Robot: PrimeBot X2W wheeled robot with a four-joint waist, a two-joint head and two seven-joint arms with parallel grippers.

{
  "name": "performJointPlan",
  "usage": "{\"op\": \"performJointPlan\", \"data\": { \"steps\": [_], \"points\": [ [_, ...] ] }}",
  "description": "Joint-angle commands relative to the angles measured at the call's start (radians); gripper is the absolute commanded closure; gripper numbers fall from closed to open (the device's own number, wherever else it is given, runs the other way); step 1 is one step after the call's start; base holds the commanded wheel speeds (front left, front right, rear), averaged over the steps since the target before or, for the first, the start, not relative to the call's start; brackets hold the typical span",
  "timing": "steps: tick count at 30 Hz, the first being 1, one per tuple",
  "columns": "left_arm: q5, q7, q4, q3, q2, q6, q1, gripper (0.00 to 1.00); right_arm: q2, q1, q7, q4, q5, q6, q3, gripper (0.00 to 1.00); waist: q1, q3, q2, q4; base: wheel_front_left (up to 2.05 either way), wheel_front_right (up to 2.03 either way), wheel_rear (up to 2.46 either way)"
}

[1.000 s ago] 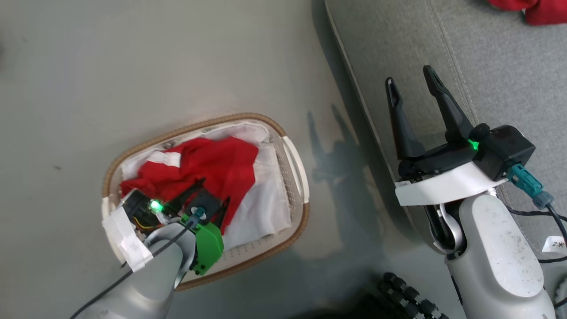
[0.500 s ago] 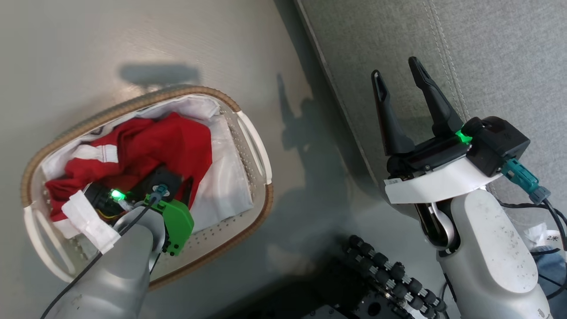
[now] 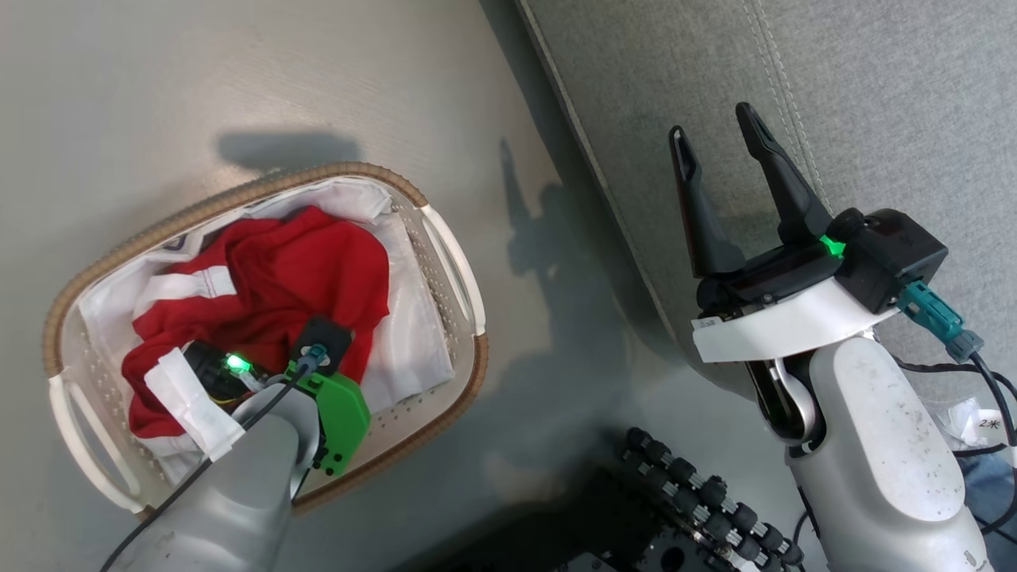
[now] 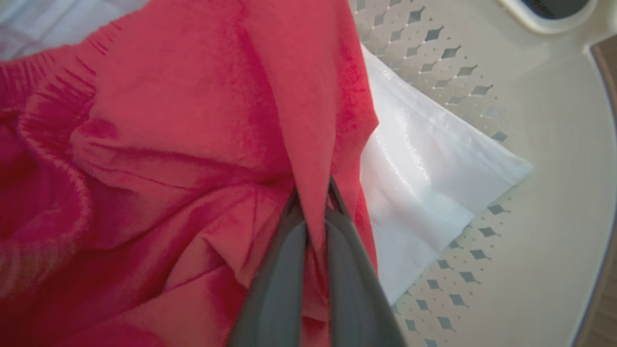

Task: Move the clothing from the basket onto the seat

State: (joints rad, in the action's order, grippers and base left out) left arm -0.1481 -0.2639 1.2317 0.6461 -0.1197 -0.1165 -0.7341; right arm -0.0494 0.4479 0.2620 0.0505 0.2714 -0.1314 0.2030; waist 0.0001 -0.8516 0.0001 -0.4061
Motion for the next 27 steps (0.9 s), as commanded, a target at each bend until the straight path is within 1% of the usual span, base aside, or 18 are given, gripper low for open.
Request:
{"op": "performJointPlan", "data": {
  "steps": [1, 5, 7, 14, 18, 27],
  "points": [
    [-0.008, 0.0, -0.012, 0.004, 0.004, -0.005, 0.015, 1.0, -0.002, -0.003, 0.005, 0.007, -0.01, 0.001, -0.007, 0.0, -0.0001, 0.037, -0.0001, 0.028, 0.0, 0.0, 0.0],
    [-0.007, 0.0, -0.063, 0.02, 0.011, -0.009, 0.043, 1.0, -0.002, -0.02, 0.005, 0.022, -0.037, 0.001, -0.023, 0.0, -0.0001, 0.098, -0.0001, 0.066, 0.0, 0.0, 0.0],
    [-0.018, 0.0, -0.11, 0.017, 0.01, -0.011, 0.057, 1.0, -0.003, -0.029, 0.005, 0.03, -0.05, 0.001, -0.036, 0.0, -0.0001, 0.135, -0.0001, 0.087, 0.0, 0.0, 0.0],
    [-0.016, 0.0, -0.264, 0.052, -0.022, -0.015, 0.12, 1.0, -0.003, -0.065, 0.005, 0.067, -0.111, 0.001, -0.075, 0.0, -0.0001, 0.273, -0.0001, 0.172, 0.0, 0.0, 0.0],
    [-0.047, 0.0, -0.341, 0.07, -0.039, -0.014, 0.138, 1.0, -0.003, -0.1, 0.005, 0.089, -0.146, 0.001, -0.097, 0.0, -0.0001, 0.36, -0.0001, 0.222, 0.0, 0.0, 0.0],
    [-0.068, 0.0, -0.482, 0.145, -0.094, -0.015, 0.105, 1.0, -0.003, -0.182, 0.005, 0.138, -0.195, 0.001, -0.128, 0.0, -0.0001, 0.554, -0.0001, 0.311, 0.0, 0.0, 0.0]
  ]
}}
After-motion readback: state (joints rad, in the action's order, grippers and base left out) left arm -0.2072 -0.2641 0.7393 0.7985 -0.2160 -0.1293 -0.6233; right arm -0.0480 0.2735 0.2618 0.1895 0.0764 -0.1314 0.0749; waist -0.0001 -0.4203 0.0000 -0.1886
